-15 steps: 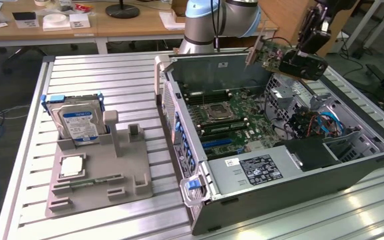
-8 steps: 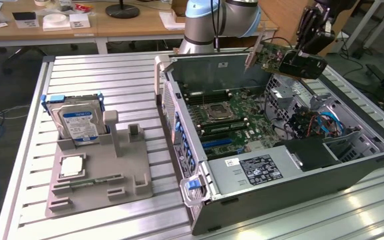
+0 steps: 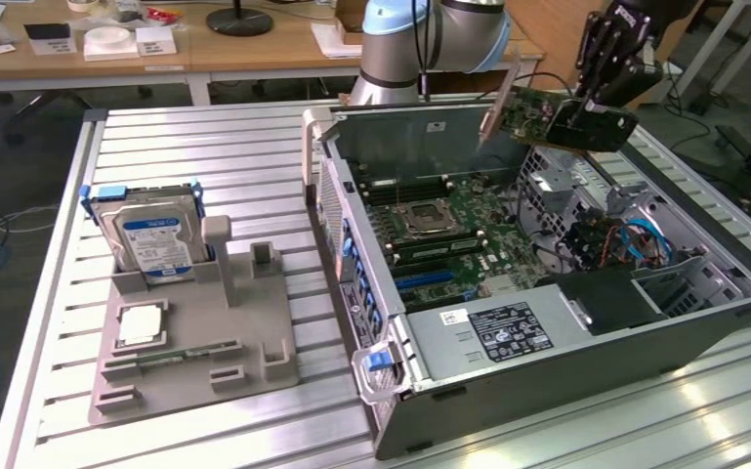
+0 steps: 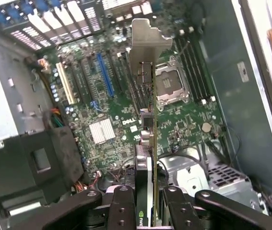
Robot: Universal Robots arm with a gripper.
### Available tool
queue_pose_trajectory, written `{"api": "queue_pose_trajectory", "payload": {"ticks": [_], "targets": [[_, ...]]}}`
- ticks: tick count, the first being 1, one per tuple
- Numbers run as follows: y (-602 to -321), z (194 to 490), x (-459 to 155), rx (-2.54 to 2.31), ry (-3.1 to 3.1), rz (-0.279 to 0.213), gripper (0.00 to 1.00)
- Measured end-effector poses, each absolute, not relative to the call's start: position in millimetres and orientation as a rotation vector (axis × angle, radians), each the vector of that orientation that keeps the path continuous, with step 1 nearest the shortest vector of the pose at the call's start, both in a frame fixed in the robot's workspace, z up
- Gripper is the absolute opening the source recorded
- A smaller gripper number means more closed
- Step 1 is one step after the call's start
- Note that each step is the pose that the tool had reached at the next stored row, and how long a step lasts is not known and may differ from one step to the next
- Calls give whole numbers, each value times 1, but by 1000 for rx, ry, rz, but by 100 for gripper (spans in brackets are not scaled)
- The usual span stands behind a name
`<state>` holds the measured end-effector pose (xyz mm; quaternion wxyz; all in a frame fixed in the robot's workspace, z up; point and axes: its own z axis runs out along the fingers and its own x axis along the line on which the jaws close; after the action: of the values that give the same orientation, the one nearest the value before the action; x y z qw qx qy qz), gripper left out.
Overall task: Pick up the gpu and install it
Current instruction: 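Insert the gpu into the slot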
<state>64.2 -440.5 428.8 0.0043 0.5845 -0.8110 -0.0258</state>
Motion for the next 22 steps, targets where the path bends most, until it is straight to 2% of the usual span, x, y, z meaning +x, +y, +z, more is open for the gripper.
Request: {"api": "queue_pose_trajectory", "payload": {"ticks": [22], "targets": [[-441, 429, 64, 2187, -2231, -78, 27]]}}
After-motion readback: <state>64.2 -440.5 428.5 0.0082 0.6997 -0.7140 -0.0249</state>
